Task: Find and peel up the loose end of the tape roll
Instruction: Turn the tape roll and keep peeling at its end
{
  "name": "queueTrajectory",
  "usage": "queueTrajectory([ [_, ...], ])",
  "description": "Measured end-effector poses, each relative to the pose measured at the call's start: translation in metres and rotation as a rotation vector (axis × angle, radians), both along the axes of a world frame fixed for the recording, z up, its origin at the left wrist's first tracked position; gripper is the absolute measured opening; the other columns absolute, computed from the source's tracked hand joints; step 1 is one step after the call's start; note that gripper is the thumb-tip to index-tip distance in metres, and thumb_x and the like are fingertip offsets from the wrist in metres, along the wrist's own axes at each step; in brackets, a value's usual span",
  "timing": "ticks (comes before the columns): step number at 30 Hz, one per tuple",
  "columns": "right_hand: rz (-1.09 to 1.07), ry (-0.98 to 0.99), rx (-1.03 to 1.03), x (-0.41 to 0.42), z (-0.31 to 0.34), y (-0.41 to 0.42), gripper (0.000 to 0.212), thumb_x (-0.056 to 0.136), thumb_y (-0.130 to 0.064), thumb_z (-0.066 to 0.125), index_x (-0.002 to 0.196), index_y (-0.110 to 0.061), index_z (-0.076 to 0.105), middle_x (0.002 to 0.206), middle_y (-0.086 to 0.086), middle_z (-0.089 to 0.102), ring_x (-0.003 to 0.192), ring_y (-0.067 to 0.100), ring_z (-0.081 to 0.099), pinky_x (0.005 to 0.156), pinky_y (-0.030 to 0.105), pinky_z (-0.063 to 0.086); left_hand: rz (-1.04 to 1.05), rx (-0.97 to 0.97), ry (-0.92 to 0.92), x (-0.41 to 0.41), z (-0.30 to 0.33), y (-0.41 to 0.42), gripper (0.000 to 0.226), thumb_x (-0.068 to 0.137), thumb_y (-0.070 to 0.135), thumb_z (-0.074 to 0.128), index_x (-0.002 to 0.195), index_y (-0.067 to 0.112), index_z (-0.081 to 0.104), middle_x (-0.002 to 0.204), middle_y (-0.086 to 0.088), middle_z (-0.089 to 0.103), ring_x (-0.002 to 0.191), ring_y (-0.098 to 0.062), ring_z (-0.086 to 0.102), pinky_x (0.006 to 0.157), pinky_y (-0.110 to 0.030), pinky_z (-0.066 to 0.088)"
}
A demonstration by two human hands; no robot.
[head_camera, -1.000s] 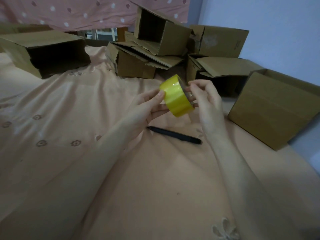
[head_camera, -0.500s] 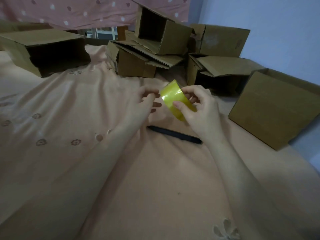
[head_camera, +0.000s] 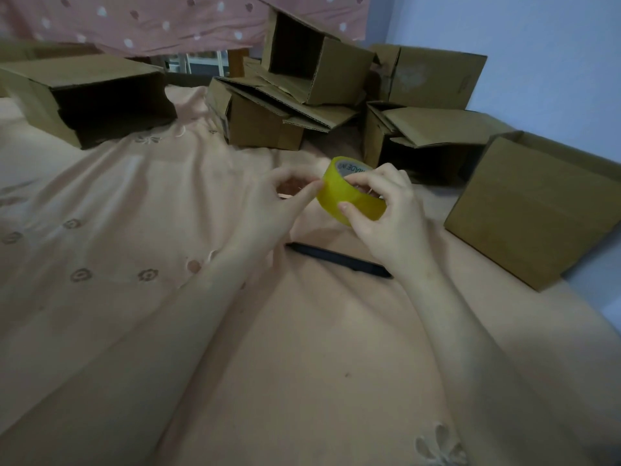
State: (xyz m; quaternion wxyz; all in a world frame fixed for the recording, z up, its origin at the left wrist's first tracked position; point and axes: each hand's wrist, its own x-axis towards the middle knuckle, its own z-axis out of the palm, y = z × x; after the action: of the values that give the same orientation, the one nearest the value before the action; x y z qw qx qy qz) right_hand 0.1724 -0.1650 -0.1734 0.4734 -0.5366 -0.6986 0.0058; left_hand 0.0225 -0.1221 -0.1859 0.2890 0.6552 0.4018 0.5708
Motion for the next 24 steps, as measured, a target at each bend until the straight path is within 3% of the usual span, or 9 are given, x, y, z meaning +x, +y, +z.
queueTrajectory([
  [5, -0.025, -0.115, -0.007, -0.002, -0.001, -0.002, 0.024, 0.075, -0.021, 0.070, 0.098, -0.021, 0.068, 0.090, -0.014, 0.046, 0.093, 0.013, 0.047, 0.082, 0.034, 0.035, 0.009, 0.025, 0.138, -0.002, -0.005, 0.003, 0.005, 0.084, 0.009, 0.065, 0.083, 0.014, 0.064, 0.072, 0.015, 0.060, 0.064, 0.006, 0.055, 0.062, -0.011, 0.045],
  [9, -0.038, -0.165, -0.042, -0.002, -0.002, -0.002, 0.021, 0.072, -0.021, 0.068, 0.093, -0.024, 0.068, 0.087, -0.015, 0.045, 0.095, 0.014, 0.048, 0.083, 0.034, 0.032, 0.010, 0.083, 0.220, -0.003, -0.008, 0.003, 0.006, 0.084, 0.022, 0.063, 0.089, 0.021, 0.061, 0.075, 0.015, 0.060, 0.071, -0.003, 0.058, 0.064, -0.016, 0.046],
  [13, -0.031, -0.188, -0.091, -0.004, -0.002, -0.003, 0.017, 0.073, -0.019, 0.067, 0.090, -0.022, 0.068, 0.087, -0.008, 0.053, 0.095, 0.017, 0.049, 0.087, 0.037, 0.034, -0.011, 0.115, 0.265, -0.005, -0.010, 0.008, 0.005, 0.089, 0.018, 0.059, 0.085, 0.017, 0.060, 0.076, 0.014, 0.061, 0.076, -0.011, 0.062, 0.068, -0.019, 0.048],
  [18, -0.045, -0.185, -0.132, -0.007, -0.003, -0.003, 0.015, 0.075, -0.020, 0.067, 0.090, -0.020, 0.068, 0.092, 0.000, 0.059, 0.096, 0.021, 0.050, 0.088, 0.036, 0.037, -0.011, 0.139, 0.332, -0.004, -0.015, 0.012, 0.007, 0.090, 0.012, 0.055, 0.085, 0.013, 0.059, 0.075, 0.007, 0.062, 0.077, -0.015, 0.063, 0.067, -0.009, 0.043],
  [22, -0.038, -0.145, -0.189, -0.005, -0.002, -0.002, 0.017, 0.077, -0.017, 0.070, 0.093, -0.016, 0.069, 0.091, -0.005, 0.052, 0.101, 0.021, 0.050, 0.088, 0.034, 0.041, -0.059, 0.053, 0.302, -0.007, -0.019, 0.016, 0.013, 0.091, 0.016, 0.053, 0.082, 0.025, 0.056, 0.076, 0.014, 0.064, 0.080, -0.012, 0.065, 0.074, -0.022, 0.049],
  [24, -0.042, -0.064, -0.200, -0.003, -0.003, 0.001, 0.018, 0.076, -0.017, 0.072, 0.094, -0.016, 0.069, 0.089, -0.006, 0.051, 0.094, 0.018, 0.051, 0.084, 0.031, 0.041, -0.055, -0.048, 0.253, -0.009, -0.023, 0.018, 0.019, 0.093, 0.018, 0.052, 0.081, 0.032, 0.054, 0.079, 0.013, 0.067, 0.081, -0.012, 0.067, 0.075, -0.033, 0.055],
])
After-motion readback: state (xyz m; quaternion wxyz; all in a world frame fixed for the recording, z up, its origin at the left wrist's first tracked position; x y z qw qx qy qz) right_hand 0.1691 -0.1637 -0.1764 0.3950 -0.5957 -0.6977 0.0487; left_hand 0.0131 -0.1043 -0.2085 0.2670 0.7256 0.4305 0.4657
